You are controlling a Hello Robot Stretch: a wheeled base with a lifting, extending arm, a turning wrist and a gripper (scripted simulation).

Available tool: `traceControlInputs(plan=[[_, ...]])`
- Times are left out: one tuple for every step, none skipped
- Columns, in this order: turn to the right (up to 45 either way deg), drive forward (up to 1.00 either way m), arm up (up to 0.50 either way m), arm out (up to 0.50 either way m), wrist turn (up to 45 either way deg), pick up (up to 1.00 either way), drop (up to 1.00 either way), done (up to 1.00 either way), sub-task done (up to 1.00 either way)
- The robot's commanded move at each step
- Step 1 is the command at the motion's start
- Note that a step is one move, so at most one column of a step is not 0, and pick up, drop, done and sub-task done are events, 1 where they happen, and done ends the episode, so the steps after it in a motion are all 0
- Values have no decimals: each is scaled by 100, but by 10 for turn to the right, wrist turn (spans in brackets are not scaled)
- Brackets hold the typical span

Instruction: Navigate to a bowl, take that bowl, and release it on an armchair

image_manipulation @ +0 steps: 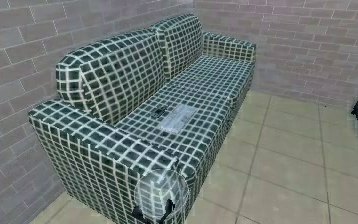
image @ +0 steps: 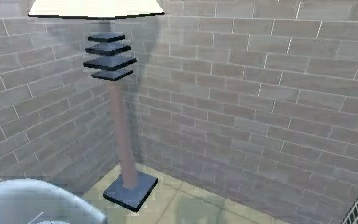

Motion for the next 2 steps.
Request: traceControlInputs(plan=[[-30,0,0,0,0,0,0,0,0],[450,0,0,0,0,0,0,0,0]])
